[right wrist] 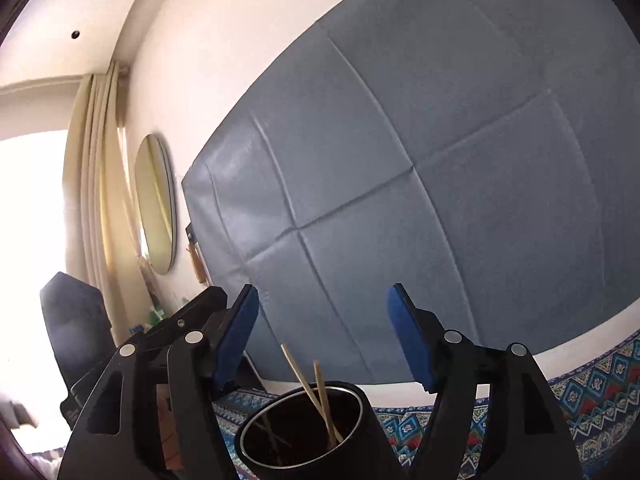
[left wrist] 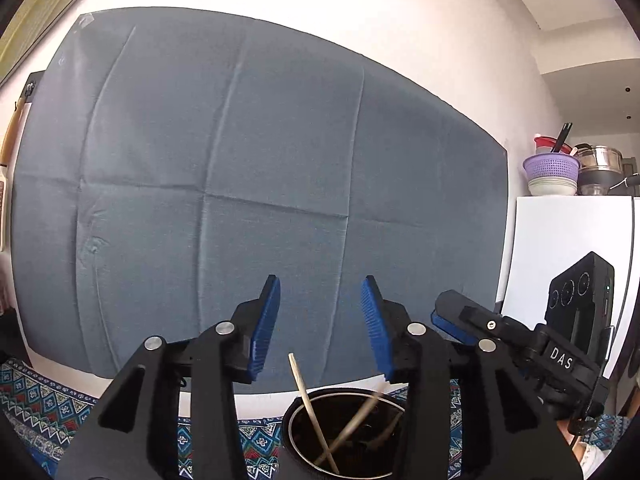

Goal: Organize utensils
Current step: 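Lift the sticks over the black cup and open both grippers to drop them, then withdraw both open grippers from the black cup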

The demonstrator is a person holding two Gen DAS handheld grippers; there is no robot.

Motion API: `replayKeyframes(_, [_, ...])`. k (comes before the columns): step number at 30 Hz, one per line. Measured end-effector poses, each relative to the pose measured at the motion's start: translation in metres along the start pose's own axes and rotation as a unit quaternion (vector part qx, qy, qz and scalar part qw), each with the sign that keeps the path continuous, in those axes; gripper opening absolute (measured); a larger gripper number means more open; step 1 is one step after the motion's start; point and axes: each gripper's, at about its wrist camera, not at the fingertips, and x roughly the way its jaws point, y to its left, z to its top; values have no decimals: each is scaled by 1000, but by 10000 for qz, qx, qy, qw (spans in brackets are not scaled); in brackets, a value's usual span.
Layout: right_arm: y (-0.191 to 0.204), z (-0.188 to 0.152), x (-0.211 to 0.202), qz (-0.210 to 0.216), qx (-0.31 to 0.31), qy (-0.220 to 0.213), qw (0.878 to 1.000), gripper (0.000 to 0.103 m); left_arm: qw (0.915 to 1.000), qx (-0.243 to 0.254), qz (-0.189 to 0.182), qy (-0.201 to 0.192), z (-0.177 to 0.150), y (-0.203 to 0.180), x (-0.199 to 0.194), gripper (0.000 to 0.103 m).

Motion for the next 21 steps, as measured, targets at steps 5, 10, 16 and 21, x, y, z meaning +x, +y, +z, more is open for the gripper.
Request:
replayKeyframes(5, [24,22,-16,-23,-175,-67,9998,86,9999,66,47,-61,22,-4,-21,69])
replayKeyframes(10, [53,40,-33,-47,-377,-21,9993,87,9997,248,46,-65,45,-15,-44,83])
replayKeyframes(16, [88,58,-62,-67,-632,-10,9980,88,9990,420,119,20,67,-26,-76,98])
replayKeyframes(21, [117,66,-88,-180,-863,-28,9961,90,9985,384,309,235,81,-30,-96,98])
